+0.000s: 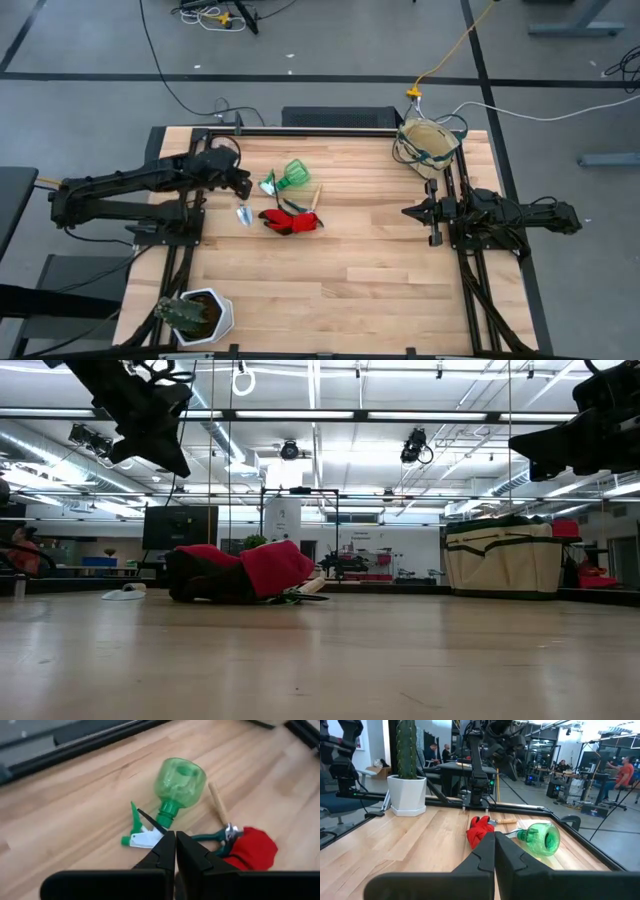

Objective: Pick & Place Garden tools in Gardening bag
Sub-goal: Put the left brown trowel into the gardening bag

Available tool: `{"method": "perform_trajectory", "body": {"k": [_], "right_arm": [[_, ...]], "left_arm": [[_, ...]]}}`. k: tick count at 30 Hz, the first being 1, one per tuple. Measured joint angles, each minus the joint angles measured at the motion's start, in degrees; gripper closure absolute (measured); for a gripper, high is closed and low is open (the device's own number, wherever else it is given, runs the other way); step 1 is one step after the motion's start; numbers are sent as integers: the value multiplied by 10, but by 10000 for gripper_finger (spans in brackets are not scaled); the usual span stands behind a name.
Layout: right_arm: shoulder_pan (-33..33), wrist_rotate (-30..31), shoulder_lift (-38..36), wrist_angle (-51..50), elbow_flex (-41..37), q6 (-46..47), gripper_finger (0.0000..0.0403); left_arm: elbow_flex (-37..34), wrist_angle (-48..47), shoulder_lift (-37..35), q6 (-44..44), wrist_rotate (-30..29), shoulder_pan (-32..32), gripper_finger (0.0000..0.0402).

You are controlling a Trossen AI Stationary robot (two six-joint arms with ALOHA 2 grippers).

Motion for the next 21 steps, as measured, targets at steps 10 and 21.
{"method": "perform_trajectory", "body": {"k": [10, 21], "right_arm": [[0, 0, 0, 0, 0, 0, 399], [0, 0, 0, 0, 0, 0, 399]], "left_arm": [[0, -37, 62, -100, 77, 44, 284], [0, -106, 144, -121, 124, 88, 170]]}}
